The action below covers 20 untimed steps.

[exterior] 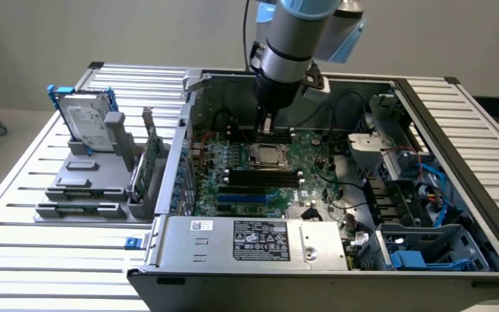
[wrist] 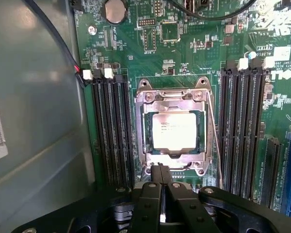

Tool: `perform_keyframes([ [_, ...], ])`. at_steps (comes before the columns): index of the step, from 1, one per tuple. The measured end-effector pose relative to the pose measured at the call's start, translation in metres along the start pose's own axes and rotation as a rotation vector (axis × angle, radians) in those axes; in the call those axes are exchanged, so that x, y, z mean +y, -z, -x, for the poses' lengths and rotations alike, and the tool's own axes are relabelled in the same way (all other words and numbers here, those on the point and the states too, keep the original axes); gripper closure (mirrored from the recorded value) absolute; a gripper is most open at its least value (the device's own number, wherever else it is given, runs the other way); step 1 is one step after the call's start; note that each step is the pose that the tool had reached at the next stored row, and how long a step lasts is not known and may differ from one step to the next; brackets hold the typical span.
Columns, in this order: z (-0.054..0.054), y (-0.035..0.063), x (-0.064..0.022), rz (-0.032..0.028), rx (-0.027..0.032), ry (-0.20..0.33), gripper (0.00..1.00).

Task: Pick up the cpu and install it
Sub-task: 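Install the first cpu locking lever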

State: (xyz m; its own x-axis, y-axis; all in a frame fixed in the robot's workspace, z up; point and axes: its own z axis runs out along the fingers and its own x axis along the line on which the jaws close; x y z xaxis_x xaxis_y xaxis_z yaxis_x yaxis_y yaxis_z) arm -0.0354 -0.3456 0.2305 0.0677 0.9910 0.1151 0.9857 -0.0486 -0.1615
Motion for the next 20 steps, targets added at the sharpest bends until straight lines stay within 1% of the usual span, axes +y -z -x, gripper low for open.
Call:
perform_keyframes([
  [11, 0.003, -0.0207, -0.0043, 0.0, 0.0, 0.0, 0.89],
  [14, 0.005, -0.0258, -0.0045, -0.0011, -0.0001, 0.0, 0.89],
  [20, 0.011, -0.0308, -0.0046, -0.0017, 0.0, 0.0, 0.89],
])
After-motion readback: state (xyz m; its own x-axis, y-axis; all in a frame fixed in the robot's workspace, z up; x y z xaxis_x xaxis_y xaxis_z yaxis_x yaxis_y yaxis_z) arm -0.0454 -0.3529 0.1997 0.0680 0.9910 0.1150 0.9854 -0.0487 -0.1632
